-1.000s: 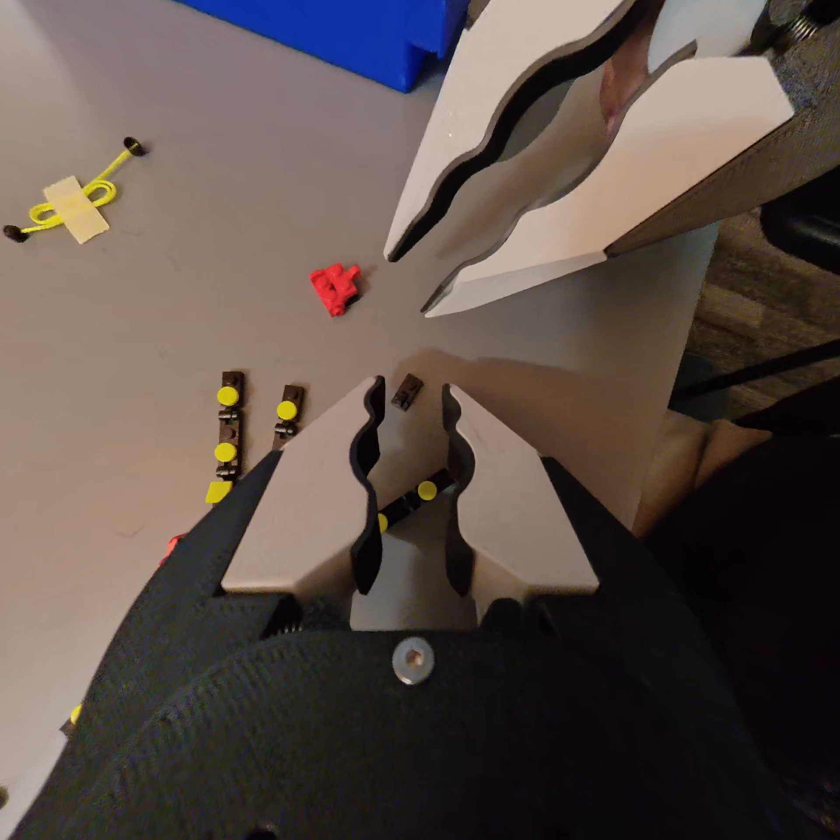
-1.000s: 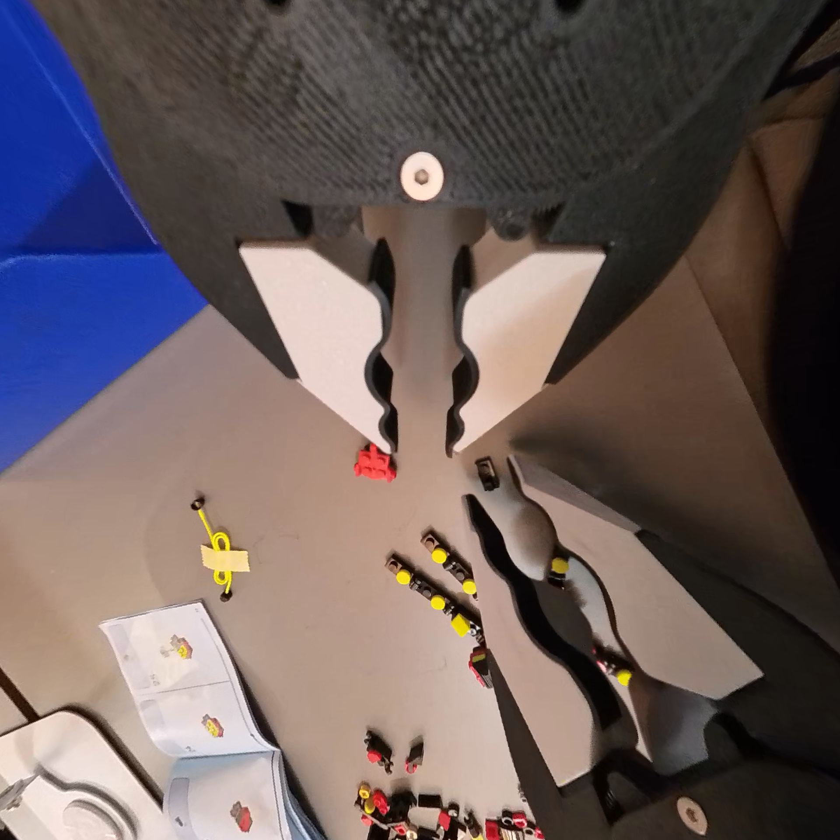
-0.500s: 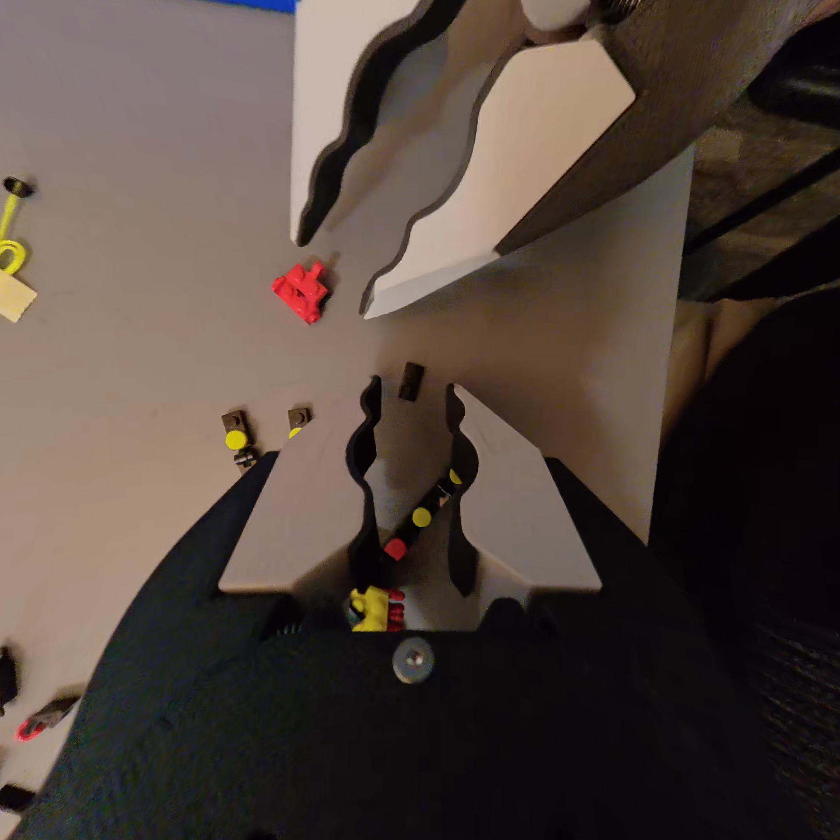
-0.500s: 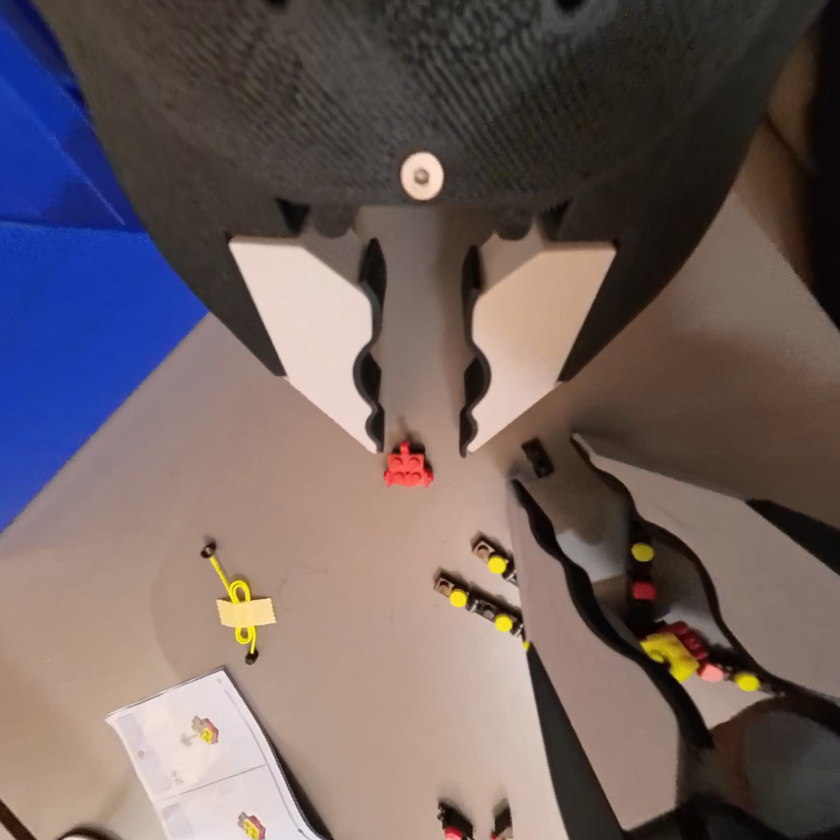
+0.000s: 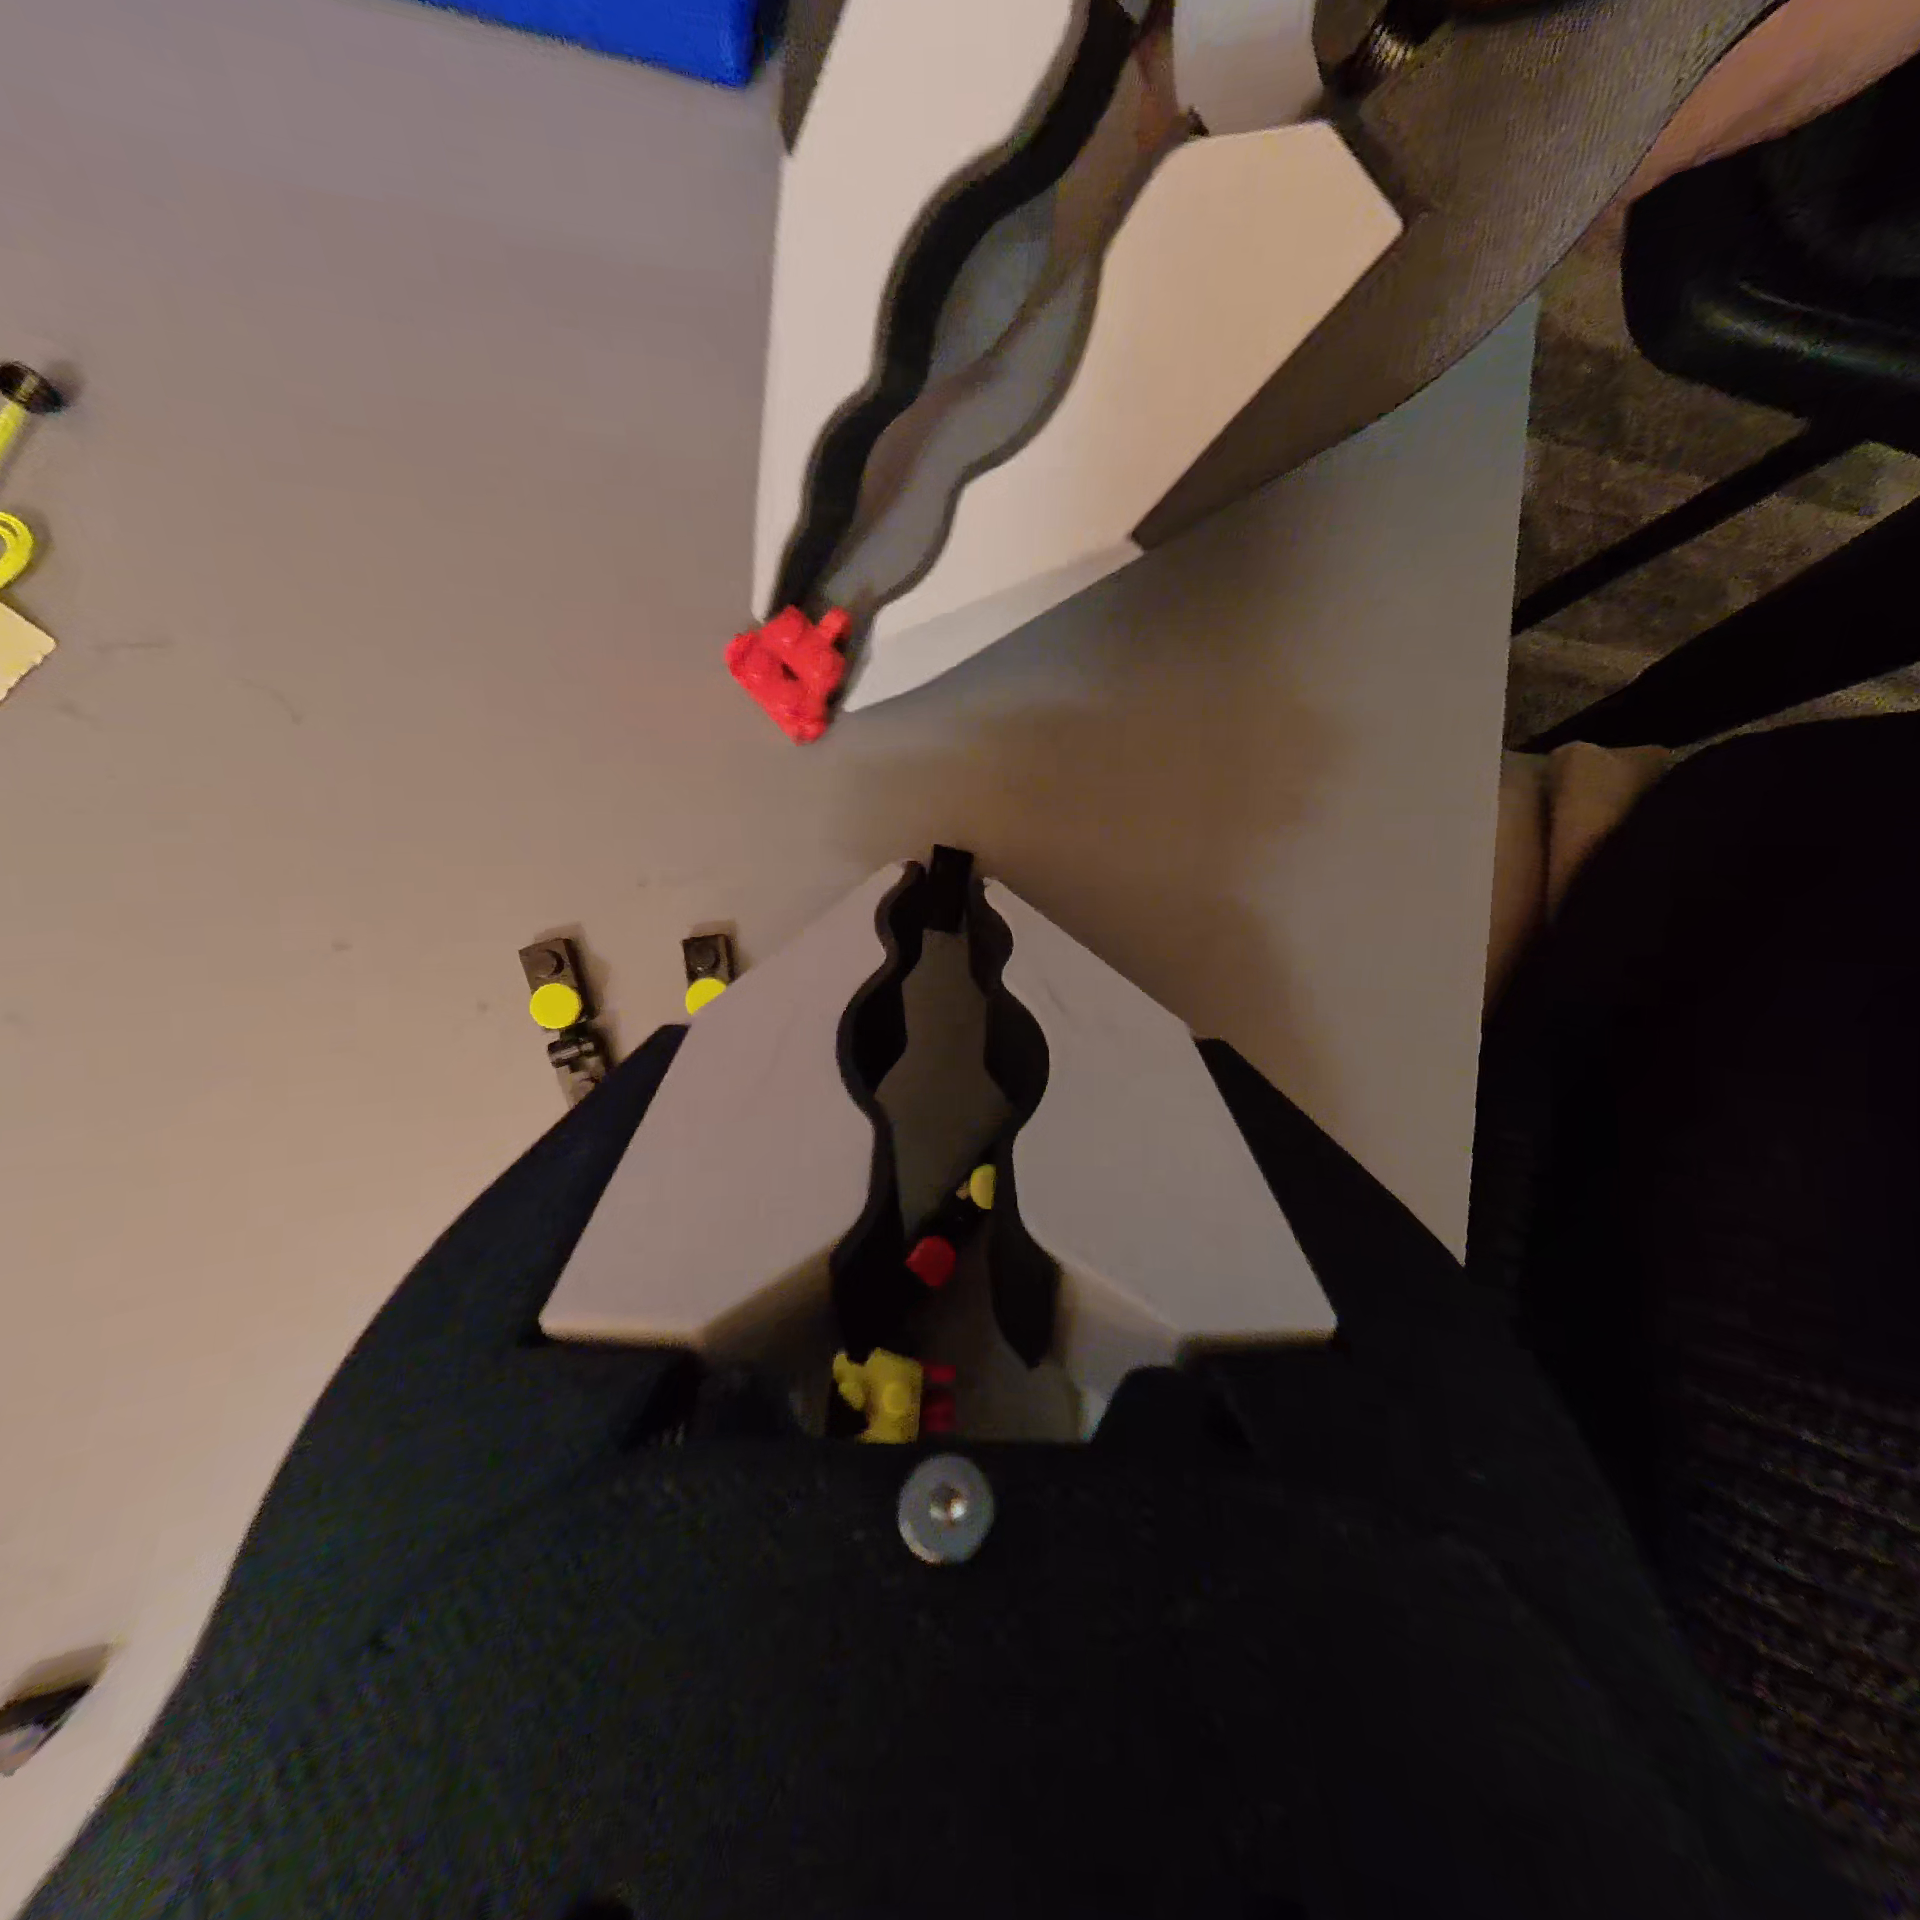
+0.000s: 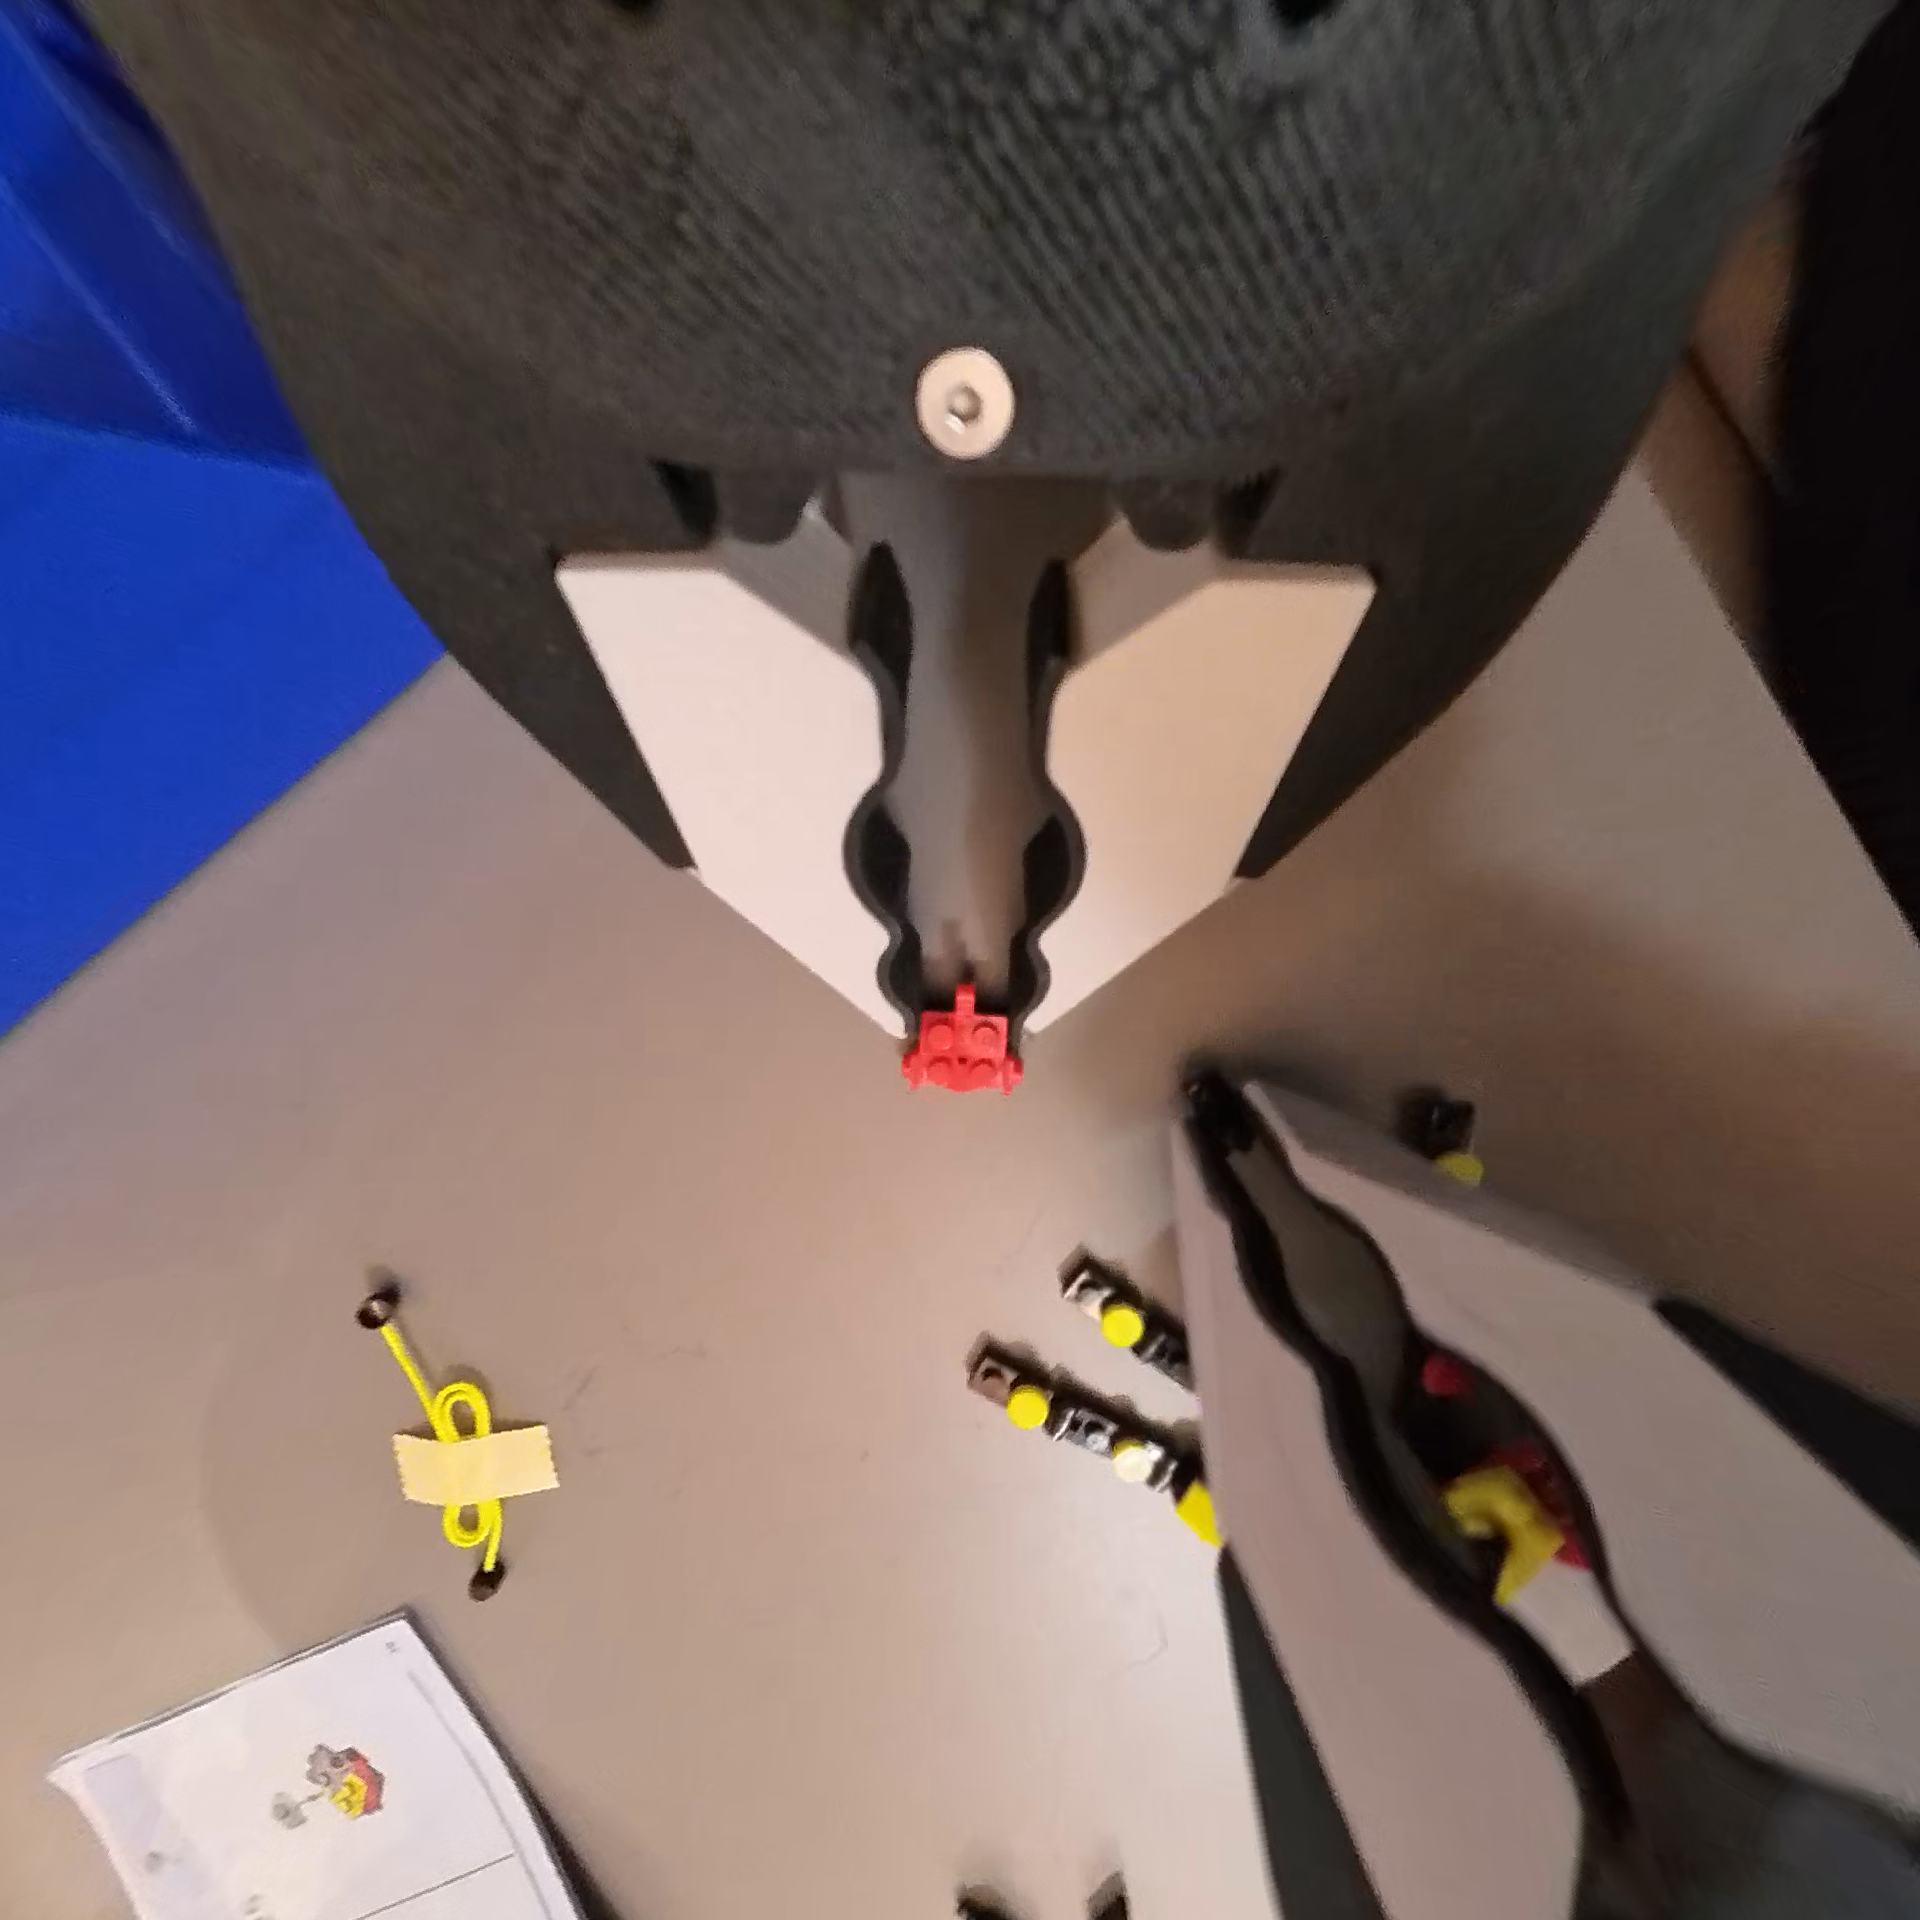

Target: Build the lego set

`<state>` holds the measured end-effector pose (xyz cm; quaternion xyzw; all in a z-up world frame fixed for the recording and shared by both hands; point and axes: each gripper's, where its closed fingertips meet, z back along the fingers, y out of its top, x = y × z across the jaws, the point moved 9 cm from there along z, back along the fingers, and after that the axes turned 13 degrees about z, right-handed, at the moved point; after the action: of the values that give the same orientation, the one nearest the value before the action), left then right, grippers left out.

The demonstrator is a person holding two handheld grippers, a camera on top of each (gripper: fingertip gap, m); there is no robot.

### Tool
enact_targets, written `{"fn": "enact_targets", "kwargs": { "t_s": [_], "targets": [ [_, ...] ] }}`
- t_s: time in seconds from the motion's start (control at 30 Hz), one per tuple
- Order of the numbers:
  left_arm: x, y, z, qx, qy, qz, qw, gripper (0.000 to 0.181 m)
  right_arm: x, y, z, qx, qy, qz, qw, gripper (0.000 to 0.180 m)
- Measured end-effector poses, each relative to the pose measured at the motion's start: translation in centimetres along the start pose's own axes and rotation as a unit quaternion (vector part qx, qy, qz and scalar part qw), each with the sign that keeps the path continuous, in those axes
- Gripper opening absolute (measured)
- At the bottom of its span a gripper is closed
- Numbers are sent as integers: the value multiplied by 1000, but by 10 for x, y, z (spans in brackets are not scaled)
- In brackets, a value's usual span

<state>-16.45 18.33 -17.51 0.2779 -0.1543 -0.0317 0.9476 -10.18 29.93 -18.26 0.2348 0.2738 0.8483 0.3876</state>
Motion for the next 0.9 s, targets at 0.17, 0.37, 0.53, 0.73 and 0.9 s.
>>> {"fn": "enact_targets", "kwargs": {
  "t_s": [0.17,0.37,0.53,0.73,0.9],
  "targets": [
    [-1,4,13,35,-29,-20,999,6,-11,-9,12,0,26,63,998,14],
    [4,5,11,21,-56,-50,997,5,-36,-8,17,31,107,105,988,14],
    [16,0,-2,-23,-66,-80,994,5,-46,-6,16,37,117,121,985,15],
    [19,1,-7,-32,-74,-81,993,5,-47,-7,17,40,121,117,985,15],
    [19,3,-7,-32,-75,-79,994,5,-47,-6,16,39,120,123,984,15]
  ]
}}
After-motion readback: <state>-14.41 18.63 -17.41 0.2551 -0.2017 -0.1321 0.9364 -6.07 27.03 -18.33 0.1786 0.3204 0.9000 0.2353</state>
